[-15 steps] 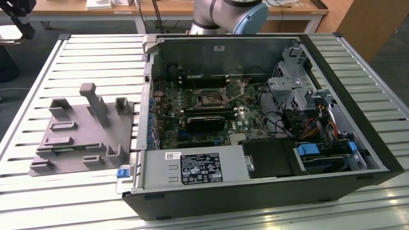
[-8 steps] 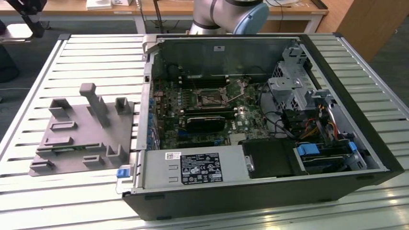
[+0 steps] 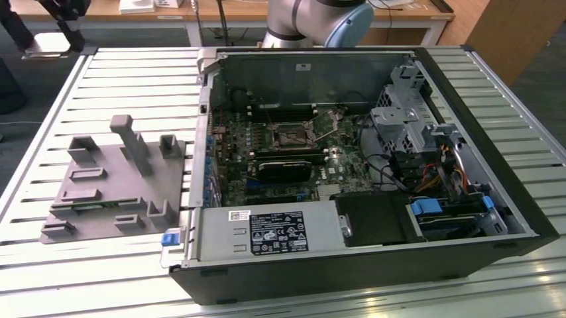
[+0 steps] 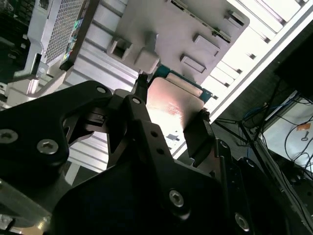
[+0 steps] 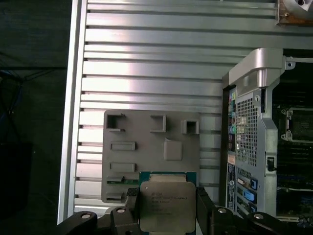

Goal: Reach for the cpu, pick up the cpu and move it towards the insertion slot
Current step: 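Pick up the cpu and move it towards the insertion slot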

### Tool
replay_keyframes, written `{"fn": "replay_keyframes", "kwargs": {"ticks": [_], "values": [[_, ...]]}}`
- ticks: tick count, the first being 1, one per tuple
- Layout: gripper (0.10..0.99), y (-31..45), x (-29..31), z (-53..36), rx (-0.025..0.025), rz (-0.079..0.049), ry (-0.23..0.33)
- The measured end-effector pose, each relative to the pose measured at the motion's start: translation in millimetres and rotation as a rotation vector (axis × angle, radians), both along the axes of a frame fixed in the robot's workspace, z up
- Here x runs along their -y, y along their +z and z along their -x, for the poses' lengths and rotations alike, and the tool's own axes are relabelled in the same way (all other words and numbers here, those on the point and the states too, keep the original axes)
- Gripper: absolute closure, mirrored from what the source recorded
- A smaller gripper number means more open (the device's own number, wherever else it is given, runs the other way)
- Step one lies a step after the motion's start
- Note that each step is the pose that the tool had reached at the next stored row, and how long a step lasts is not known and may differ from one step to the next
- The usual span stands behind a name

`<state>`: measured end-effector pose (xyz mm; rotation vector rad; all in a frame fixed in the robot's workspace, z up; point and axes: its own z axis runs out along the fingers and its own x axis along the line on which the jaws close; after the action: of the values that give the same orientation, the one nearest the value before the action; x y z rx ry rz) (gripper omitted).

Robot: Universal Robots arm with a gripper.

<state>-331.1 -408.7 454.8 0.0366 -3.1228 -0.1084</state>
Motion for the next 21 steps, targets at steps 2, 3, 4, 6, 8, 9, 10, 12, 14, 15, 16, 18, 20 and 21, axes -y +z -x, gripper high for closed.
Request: {"fn": "replay_keyframes", "kwargs": {"ticks": [2,3,4,6,8,9,10,12,14,15,16,18,20,21], "values": [[0.541,0.1,0.0,-9.8,-0.0001,0.000,0.000],[0.541,0.1,0.0,-14.3,-0.0001,0.000,0.000],[0.541,0.0,0.0,-18.9,0.0000,0.000,0.000],[0.541,0.0,0.0,-27.9,0.0000,0.000,0.000],[0.541,-0.1,0.0,-36.1,-0.0002,0.000,0.000],[0.541,-0.7,0.0,-39.6,0.0000,0.000,0.000],[0.541,-1.2,0.0,-42.8,0.0000,0.000,0.000],[0.541,-2.7,0.0,-48.8,-0.0001,0.000,0.000],[0.541,-4.3,0.0,-55.3,-0.0001,0.000,0.000],[0.541,-4.9,0.0,-58.8,0.0000,0.000,0.000],[0.541,-5.4,0.0,-63.0,0.0001,0.000,0.000],[0.541,-6.2,0.0,-72.5,0.0000,0.000,0.000],[0.541,-6.8,0.0,-81.4,-0.0001,0.000,0.000],[0.541,-7.1,0.0,-85.9,0.0000,0.000,0.000]]}}
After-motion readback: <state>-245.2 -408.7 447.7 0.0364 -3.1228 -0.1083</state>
